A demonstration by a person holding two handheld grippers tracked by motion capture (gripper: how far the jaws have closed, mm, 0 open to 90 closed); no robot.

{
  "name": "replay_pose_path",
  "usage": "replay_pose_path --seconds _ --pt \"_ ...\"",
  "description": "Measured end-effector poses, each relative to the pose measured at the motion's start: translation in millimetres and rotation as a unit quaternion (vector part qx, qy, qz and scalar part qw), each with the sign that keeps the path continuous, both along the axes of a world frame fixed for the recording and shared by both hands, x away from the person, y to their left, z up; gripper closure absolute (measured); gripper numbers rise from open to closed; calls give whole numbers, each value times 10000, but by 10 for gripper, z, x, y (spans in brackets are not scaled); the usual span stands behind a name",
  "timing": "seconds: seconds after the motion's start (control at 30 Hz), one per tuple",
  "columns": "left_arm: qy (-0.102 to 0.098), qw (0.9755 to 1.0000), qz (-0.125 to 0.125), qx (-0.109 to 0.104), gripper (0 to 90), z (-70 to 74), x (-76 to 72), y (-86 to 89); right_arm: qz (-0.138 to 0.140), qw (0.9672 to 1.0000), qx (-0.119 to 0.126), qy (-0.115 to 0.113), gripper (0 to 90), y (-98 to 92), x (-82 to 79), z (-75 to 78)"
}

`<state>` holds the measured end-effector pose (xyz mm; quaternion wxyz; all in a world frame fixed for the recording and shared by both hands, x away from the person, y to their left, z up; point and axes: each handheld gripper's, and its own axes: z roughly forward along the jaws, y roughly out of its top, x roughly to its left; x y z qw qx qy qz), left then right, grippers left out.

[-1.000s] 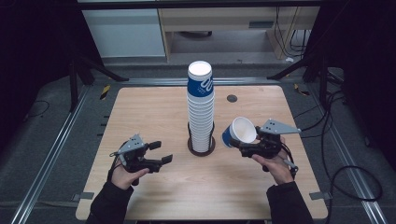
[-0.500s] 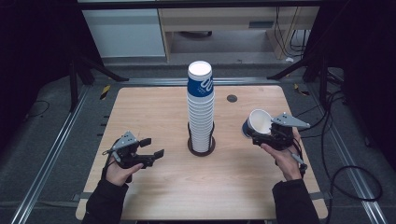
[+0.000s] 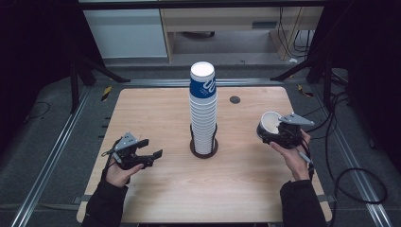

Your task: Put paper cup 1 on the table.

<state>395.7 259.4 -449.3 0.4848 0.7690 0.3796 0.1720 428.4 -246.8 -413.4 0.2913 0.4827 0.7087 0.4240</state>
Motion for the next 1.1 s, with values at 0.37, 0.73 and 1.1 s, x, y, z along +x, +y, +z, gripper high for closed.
replay_pose_path --seconds 0.37,0.73,1.1 --pt "-167 9998 81 38 235 23 -1 14 -148 9992 -180 322 198 -79 89 -123" --pt "-210 9997 106 45 240 36 -12 -7 -224 9959 -391 783 196 -126 150 -363" --pt "-196 9997 100 50 242 18 1 -32 -233 9956 -447 795 196 -134 231 -425"
